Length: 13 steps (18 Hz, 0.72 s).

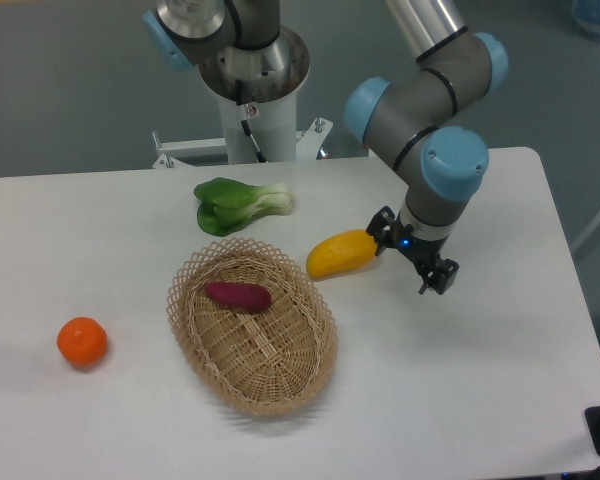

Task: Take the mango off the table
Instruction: 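Lower the gripper over the yellow mango, fingers straddling it, then close the gripper on the yellow mango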

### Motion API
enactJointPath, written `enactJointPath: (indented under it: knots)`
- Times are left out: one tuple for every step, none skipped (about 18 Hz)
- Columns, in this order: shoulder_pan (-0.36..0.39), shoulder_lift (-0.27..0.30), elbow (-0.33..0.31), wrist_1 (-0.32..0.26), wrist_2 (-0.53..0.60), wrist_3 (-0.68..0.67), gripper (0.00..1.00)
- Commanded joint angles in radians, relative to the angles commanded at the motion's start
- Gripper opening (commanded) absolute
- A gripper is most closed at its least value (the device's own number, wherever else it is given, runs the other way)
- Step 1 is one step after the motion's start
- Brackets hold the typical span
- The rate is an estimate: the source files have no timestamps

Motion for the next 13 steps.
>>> enactJointPath:
  knots:
    - [-0.003, 0.009, -0.018, 0.001, 0.000, 0.000, 1.00]
    - [-0.014, 0.018, -0.038, 0.000, 0.002, 0.000, 1.00]
    - [-0.023, 0.026, -0.061, 0.001, 0.012, 0.005, 1.00]
    - [-0.028, 0.037, -0.081, 0.001, 0.023, 0.011, 1.00]
    - [-0.029, 0.044, -0.098, 0.003, 0.026, 0.018, 1.00]
    - [-0.032, 0.051, -0.112, 0.006, 0.026, 0.021, 1.00]
    - [-0.040, 0.052, -0.118, 0.011, 0.025, 0.023, 1.00]
    - [-0.044, 0.052, -0.120, 0.011, 0.026, 0.021, 1.00]
    - [-0.046, 0.049, -0.121, 0.012, 0.028, 0.020, 1.00]
    - [-0.046, 0.048, -0.120, 0.014, 0.026, 0.020, 1.00]
    - [-0.049, 0.046, -0.118, 0.015, 0.026, 0.020, 1.00]
    - [-0.051, 0.046, -0.120, 0.014, 0.026, 0.020, 1.00]
    - [-0.052, 0.045, -0.121, 0.015, 0.026, 0.018, 1.00]
